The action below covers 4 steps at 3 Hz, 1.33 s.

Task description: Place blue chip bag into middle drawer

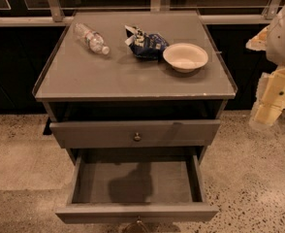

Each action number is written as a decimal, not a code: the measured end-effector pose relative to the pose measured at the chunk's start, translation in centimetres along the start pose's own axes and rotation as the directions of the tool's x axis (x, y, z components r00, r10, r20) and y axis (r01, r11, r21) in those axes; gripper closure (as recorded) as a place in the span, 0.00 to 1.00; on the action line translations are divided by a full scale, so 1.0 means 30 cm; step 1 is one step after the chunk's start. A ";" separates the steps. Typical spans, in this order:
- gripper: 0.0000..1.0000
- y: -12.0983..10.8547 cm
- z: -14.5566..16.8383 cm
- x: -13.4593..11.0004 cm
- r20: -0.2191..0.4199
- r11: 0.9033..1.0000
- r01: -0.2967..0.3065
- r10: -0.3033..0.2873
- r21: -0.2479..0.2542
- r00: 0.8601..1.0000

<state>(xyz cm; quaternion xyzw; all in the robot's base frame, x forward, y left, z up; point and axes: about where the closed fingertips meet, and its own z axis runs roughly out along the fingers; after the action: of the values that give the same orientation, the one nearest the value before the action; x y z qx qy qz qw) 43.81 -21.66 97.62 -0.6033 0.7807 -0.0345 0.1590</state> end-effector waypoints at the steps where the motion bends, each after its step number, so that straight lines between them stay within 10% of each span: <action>1: 0.00 -0.026 -0.003 -0.005 0.006 1.000 0.001 -0.001 0.014 1.000; 3: 0.00 -0.333 0.065 -0.083 0.032 0.997 0.005 -0.007 0.075 0.999; 4: 0.00 -0.332 0.067 -0.083 0.032 0.997 0.005 -0.007 0.074 0.999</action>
Offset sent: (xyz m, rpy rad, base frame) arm 0.1013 -0.0096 0.0038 0.0009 -0.0701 0.0073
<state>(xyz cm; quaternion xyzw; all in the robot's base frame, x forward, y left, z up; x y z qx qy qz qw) 54.21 -21.71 98.69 -0.5998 0.7745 -0.0542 0.1936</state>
